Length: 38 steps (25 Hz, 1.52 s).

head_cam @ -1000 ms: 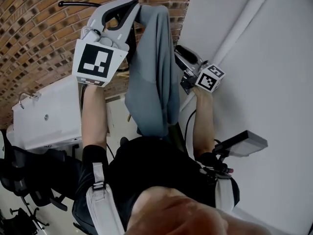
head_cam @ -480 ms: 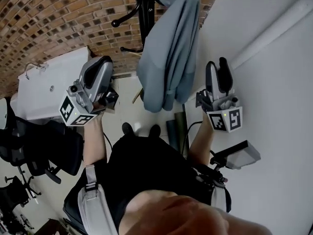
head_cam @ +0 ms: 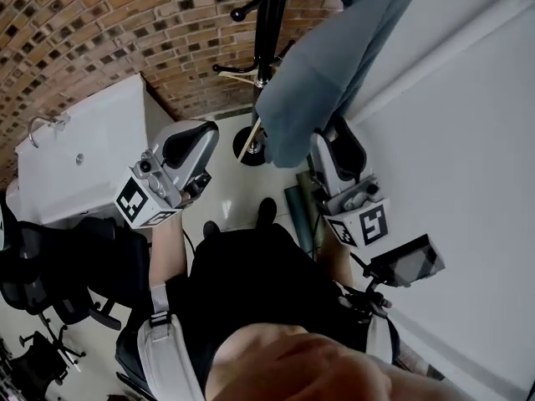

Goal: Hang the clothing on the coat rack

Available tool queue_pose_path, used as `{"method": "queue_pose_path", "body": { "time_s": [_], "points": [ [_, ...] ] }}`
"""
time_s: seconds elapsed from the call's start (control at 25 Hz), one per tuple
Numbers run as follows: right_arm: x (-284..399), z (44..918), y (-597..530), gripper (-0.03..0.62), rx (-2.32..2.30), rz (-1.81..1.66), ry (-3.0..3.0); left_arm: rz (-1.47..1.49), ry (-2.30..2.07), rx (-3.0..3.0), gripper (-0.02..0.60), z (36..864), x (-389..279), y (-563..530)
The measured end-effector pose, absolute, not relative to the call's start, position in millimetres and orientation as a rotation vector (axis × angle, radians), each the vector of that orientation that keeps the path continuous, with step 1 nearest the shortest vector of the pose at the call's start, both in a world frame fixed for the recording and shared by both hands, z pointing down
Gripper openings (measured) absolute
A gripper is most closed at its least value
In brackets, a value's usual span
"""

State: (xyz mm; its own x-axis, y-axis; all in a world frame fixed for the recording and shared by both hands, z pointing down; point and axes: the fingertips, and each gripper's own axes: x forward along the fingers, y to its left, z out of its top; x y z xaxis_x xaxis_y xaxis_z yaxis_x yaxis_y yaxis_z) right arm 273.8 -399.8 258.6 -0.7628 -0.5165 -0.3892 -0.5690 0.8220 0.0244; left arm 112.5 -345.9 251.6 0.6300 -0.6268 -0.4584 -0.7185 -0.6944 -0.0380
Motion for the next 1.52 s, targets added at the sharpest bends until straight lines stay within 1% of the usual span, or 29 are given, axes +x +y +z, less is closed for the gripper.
{"method": "queue_pose_path", "body": {
  "time_s": [0.04,0.16,0.28,0.52,0.72,1.0,1.2,1.32,1.52],
  "points": [
    [256.7,263.3,-386.8,0.137,-0.825,0.212,2.659,0.609,1.072,-2.643,0.003,256.2,107.2,-334.8],
    [209.2,276.3,-355.0,0.062,-0.855,0.215,2.733,0.633,0.989,-2.679,0.003,266.8,87.7,-307.0],
    [174.1,285.6,-326.2,0.003,-0.909,0.236,2.819,0.698,0.930,-2.701,0.003,271.2,68.7,-285.0],
    [148.3,300.7,-270.9,0.003,-1.116,0.282,2.904,0.900,0.778,-2.781,0.002,284.0,44.2,-248.5],
    [140.3,297.7,-243.6,0.003,-1.123,0.348,2.887,1.004,0.718,-2.753,0.003,269.1,34.3,-225.4],
    [135.6,272.4,-217.9,0.003,-0.972,0.408,2.870,0.928,0.691,-2.667,0.002,248.1,45.7,-186.4],
    [173.4,265.5,-211.8,0.003,-0.935,0.437,2.813,0.879,0.664,-2.652,0.003,232.0,91.4,-175.1],
    [189.1,259.5,-212.1,0.003,-0.937,0.380,2.773,0.798,0.648,-2.673,0.003,232.7,116.3,-172.4],
    [217.8,254.5,-212.2,0.003,-0.965,0.386,2.706,0.654,0.676,-2.672,0.002,229.6,148.3,-180.0]
  ]
}}
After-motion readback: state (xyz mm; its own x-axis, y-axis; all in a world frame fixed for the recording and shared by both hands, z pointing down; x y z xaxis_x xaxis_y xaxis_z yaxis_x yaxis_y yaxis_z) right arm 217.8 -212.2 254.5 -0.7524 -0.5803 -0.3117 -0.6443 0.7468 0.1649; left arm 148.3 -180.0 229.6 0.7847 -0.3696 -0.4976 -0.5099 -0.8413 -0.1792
